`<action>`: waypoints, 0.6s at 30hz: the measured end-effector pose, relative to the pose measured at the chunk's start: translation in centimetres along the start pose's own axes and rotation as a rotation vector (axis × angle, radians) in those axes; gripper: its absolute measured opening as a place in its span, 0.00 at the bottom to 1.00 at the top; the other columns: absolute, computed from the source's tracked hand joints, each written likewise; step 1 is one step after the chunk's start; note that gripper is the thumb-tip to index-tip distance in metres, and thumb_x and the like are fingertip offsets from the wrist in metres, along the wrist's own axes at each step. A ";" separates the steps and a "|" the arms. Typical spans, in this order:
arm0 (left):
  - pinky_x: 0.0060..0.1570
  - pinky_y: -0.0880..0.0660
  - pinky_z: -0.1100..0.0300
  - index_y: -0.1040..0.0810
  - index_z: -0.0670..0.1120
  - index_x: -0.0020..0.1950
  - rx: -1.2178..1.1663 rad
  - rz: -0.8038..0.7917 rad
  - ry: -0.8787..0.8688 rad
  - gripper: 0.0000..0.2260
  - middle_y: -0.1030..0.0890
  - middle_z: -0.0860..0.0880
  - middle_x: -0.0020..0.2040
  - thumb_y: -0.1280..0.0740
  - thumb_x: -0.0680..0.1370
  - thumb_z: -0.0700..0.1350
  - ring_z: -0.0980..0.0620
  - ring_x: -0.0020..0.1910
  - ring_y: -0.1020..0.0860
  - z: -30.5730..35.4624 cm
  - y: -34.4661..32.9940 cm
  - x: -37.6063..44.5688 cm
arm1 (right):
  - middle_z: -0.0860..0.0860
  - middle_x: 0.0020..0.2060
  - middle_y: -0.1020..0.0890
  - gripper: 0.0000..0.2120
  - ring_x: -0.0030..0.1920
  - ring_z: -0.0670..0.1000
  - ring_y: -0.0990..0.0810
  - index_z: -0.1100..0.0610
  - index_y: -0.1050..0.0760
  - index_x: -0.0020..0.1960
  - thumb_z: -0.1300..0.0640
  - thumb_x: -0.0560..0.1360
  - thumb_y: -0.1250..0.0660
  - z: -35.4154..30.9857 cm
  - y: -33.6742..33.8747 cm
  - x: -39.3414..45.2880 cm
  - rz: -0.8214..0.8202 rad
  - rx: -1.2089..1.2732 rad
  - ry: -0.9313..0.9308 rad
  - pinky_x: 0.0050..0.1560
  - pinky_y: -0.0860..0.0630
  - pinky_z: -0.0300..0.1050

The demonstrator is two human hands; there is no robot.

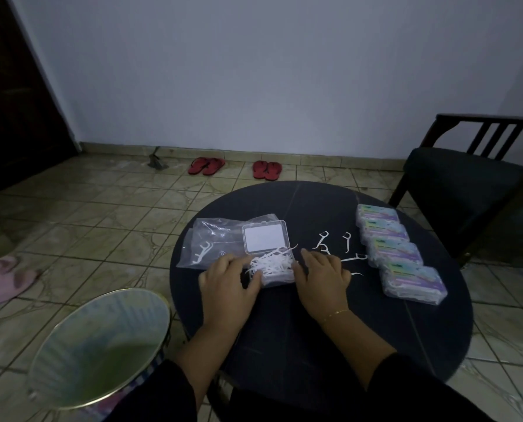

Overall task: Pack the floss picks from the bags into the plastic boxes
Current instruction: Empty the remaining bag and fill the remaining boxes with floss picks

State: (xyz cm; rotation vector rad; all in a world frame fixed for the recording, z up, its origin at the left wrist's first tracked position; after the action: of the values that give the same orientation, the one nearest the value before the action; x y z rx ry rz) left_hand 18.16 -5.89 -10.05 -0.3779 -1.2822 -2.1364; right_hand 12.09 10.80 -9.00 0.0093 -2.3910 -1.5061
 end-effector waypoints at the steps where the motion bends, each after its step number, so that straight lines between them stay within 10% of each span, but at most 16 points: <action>1: 0.52 0.39 0.56 0.18 0.51 0.53 0.012 0.014 -0.002 0.11 0.24 0.54 0.48 0.28 0.72 0.52 0.52 0.50 0.25 -0.1 0.0 0.0 | 0.44 0.67 0.29 0.20 0.68 0.50 0.38 0.49 0.33 0.71 0.46 0.81 0.46 -0.1 -0.2 -0.1 -0.018 0.010 0.000 0.61 0.44 0.47; 18: 0.54 0.34 0.54 0.25 0.49 0.66 0.055 -0.110 -0.099 0.19 0.24 0.52 0.56 0.35 0.76 0.53 0.51 0.57 0.27 0.2 -0.8 -0.2 | 0.42 0.58 0.23 0.15 0.62 0.51 0.31 0.45 0.25 0.64 0.48 0.79 0.41 -0.7 -0.3 -0.3 0.028 -0.001 0.121 0.49 0.47 0.45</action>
State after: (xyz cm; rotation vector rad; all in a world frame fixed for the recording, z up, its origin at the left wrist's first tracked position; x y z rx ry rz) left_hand 17.78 -5.37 -10.54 -0.4025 -1.4446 -2.1914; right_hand 12.52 10.12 -9.11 0.0641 -2.2859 -1.4513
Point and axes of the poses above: each hand's wrist, its own x-axis towards the middle knuckle, its own y-axis out of the back of the hand, z = x × y, the point moved 4 cm from there along x, towards the middle knuckle
